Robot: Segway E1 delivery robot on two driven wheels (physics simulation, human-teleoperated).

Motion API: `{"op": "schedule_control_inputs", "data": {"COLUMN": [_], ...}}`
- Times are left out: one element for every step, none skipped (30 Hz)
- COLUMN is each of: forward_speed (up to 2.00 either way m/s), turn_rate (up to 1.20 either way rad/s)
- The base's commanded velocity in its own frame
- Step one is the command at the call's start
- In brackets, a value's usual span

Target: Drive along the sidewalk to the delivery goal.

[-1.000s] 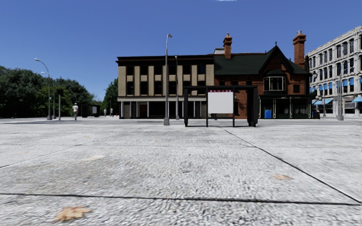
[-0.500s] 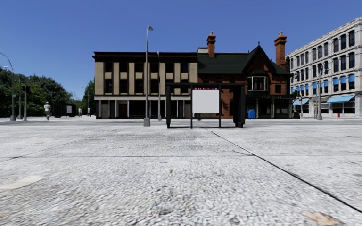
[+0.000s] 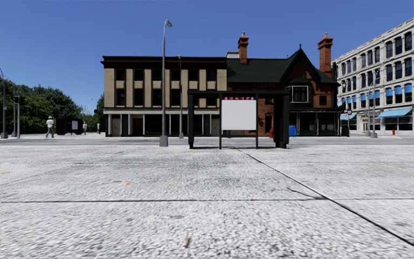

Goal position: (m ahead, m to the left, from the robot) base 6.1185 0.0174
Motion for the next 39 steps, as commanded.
{"op": "schedule_control_inputs", "data": {"forward_speed": [2.0,2.0,2.0,2.0,2.0,2.0,2.0,2.0,2.0,2.0,2.0,2.0,2.0,2.0,2.0,2.0,2.0,2.0,2.0,2.0,2.0,2.0,2.0,2.0,2.0,2.0,2.0,2.0,2.0,2.0,2.0,2.0,2.0,2.0,2.0,2.0,2.0,2.0,2.0], "turn_rate": [0.0,0.0,0.0,0.0,0.0,0.0,0.0,0.0,0.0,0.0,0.0,0.0,0.0,0.0,0.0,0.0,0.0,0.0,0.0,0.0,0.0,0.0,0.0,0.0,0.0,0.0,0.0,0.0,0.0,0.0,0.0,0.0,0.0,0.0,0.0,0.0,0.0,0.0,0.0]}}
